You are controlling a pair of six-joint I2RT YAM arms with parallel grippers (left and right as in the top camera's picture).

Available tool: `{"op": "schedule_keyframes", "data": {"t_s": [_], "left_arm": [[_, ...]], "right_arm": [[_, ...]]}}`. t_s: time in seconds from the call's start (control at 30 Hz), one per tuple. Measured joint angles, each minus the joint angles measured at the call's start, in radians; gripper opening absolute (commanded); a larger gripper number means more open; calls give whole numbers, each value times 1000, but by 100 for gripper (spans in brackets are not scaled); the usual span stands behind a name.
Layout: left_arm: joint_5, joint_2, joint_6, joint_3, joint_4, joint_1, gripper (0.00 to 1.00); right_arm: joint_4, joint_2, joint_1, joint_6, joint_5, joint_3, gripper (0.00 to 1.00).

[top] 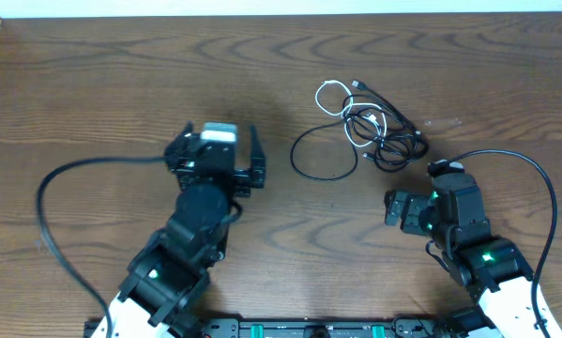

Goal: Untangle cables
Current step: 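Move both grippers forward toward the cable pile at top center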

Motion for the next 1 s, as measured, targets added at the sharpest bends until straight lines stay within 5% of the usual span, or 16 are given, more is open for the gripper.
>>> {"op": "schedule_keyframes", "data": {"t_s": [0.23, 0.6, 1.0], "left_arm": [[182, 72, -51, 130, -136, 85, 97], [565, 172, -147, 194, -177, 374, 97], [730, 318, -187, 194, -186, 540, 97]], "right_arm": [[-11, 8, -42, -10, -70, 22, 99], [-160, 179, -119, -108, -145, 288, 99], [21, 235, -119, -125, -187, 340, 99]]}}
